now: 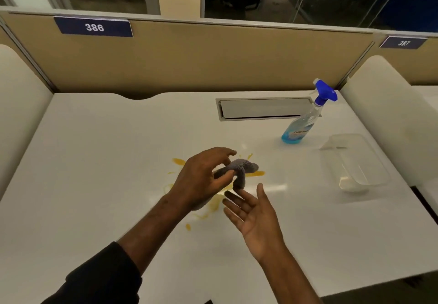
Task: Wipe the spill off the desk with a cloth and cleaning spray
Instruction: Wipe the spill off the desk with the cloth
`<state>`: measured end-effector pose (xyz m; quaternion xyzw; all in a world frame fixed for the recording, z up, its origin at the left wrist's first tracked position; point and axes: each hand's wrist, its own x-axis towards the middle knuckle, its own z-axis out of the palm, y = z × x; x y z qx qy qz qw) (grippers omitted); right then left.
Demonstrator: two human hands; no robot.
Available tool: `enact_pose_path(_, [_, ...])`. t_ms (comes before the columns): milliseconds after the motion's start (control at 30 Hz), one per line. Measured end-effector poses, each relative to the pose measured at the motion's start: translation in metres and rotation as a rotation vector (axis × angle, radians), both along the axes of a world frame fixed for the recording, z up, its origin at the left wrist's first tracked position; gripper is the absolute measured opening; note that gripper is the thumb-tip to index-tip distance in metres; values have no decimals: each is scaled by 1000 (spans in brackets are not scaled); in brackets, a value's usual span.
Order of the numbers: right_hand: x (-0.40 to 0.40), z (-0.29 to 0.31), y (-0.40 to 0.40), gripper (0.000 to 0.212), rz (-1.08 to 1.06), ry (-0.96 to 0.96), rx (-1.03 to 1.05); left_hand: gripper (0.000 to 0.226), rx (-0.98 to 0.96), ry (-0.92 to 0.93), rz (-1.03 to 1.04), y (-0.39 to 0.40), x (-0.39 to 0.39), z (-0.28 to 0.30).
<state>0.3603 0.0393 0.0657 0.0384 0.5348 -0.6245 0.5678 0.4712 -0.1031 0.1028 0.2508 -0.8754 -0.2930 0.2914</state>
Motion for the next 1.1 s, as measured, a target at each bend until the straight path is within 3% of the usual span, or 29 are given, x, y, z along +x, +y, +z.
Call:
enact_pose_path(200, [11, 12, -15, 77, -23, -168, -228, 15, 111, -24, 22, 15, -3, -6])
enact_pose_path(400, [-9, 19, -20, 86, -134, -162, -232, 35, -114, -129, -193, 40, -8, -14])
enact_pose_path(600, [-23, 16, -18, 30, -178, -171, -177, 22, -265, -76, -287, 59, -14, -32])
enact_pose_path(700, [-29, 12, -14, 43, -165, -214, -176, 27, -252, -56, -301, 60, -13, -46])
enact_pose_path(867, [-57, 8, -6, 37, -196, -173, -268, 37, -149, -41, -169, 39, 8, -73])
enact_pose_path(1100, [-126, 9, 3, 41, -186, 28, -185, 51, -168, -378, 109, -19, 63, -131])
